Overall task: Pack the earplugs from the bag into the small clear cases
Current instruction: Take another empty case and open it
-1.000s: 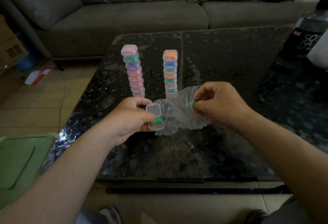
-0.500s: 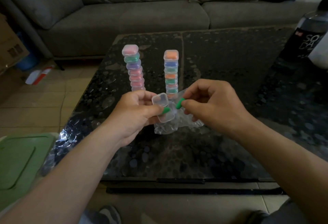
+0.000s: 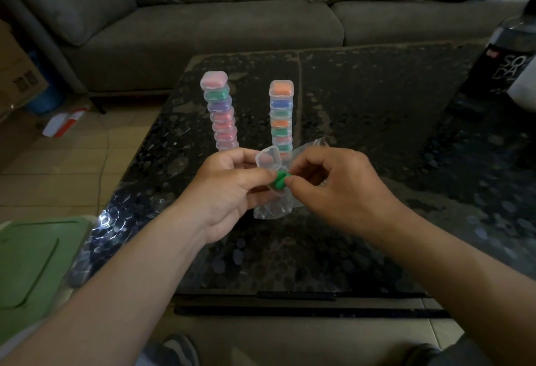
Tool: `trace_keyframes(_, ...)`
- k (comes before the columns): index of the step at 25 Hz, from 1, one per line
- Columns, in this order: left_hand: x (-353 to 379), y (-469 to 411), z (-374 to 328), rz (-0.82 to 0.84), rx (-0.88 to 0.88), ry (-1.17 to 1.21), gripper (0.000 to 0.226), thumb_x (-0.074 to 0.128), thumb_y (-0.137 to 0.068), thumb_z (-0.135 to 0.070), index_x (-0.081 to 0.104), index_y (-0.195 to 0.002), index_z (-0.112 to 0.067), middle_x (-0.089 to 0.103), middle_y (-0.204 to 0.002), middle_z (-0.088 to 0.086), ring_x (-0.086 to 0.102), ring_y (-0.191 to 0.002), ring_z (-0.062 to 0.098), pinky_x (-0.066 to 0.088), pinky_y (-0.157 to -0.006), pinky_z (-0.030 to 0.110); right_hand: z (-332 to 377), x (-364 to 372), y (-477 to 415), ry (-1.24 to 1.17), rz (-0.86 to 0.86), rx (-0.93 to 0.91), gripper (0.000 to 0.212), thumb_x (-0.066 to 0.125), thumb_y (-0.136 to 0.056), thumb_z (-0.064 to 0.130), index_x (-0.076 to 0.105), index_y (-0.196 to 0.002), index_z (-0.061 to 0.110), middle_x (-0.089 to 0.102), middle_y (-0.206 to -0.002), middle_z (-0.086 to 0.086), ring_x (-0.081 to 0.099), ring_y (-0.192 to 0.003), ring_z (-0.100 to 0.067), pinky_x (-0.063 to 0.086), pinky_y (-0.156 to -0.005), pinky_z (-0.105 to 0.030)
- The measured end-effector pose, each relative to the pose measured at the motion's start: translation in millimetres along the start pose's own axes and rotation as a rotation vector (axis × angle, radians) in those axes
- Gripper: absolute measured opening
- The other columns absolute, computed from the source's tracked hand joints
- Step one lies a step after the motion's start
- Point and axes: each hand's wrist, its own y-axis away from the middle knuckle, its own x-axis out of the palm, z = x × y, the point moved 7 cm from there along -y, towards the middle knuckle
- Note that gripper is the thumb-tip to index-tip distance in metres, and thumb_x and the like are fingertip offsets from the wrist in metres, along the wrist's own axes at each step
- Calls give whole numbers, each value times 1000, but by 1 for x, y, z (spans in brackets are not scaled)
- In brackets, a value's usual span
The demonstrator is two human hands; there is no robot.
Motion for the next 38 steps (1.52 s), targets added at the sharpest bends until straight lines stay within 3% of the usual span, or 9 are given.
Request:
trace_keyframes(6, -2, 2, -5, 0, 19, 29, 23, 65, -93, 4, 68, -114, -5, 78, -103, 17, 78, -93, 27, 62, -76, 37, 7, -1, 0, 134, 24, -100, 15, 67, -92, 26, 77, -103, 27, 65, -88, 21, 64, -84, 3, 55, -76, -14)
trace_keyframes(13, -2, 2, -10, -9, 45, 56, 24, 59, -97, 2, 69, -117, -7, 80, -101, 13, 78, -94, 24, 61, -77, 35, 13, -1, 2, 283, 70, -152, 32, 57, -92, 36, 72, -118, 25, 67, -100, 11, 63, -82, -4, 57, -71, -24)
trace_keyframes(19, 0, 5, -11, 74, 41, 13, 25, 58, -98, 2, 70, -118, -5, 79, -107, 14, 77, -98, 24, 63, -74, 30, 5, -2, 0, 184, 112, -83, 81, 72, -87, 41, 27, -155, 37, 50, -124, 24, 60, -101, 2, 56, -79, -18)
trace_keyframes(25, -1, 5, -11, 161, 66, -106, 24, 59, -96, 1, 72, -116, -1, 78, -110, 14, 76, -101, 23, 62, -77, 28, 13, -4, 3, 133, 115, -145, 58, 66, -92, 35, 44, -146, 34, 52, -120, 23, 60, -99, 5, 52, -77, -15)
trace_keyframes(30, 1, 9, -15, 256, 91, -122, 28, 60, -90, -5, 72, -115, -1, 77, -112, 17, 76, -103, 25, 62, -82, 29, 13, -5, 2, 86, 99, -143, 29, 64, -94, 33, 57, -122, 35, 58, -104, 23, 60, -96, 7, 51, -70, -12)
trace_keyframes(36, 7, 11, -13, 392, 66, -41, 29, 66, -90, -13, 75, -114, 0, 74, -114, 26, 74, -104, 33, 62, -85, 34, 16, -7, 3, 37, 74, -173, 24, 62, -96, 28, 63, -120, 27, 64, -103, 17, 62, -96, 1, 55, -76, -18)
trace_keyframes(38, 9, 12, -13, 401, 128, -134, 28, 71, -90, -12, 75, -116, -1, 76, -113, 21, 74, -107, 33, 62, -89, 36, 17, -7, 3, 25, 71, -190, 20, 63, -95, 27, 67, -114, 26, 66, -101, 16, 63, -95, -1, 55, -79, -21)
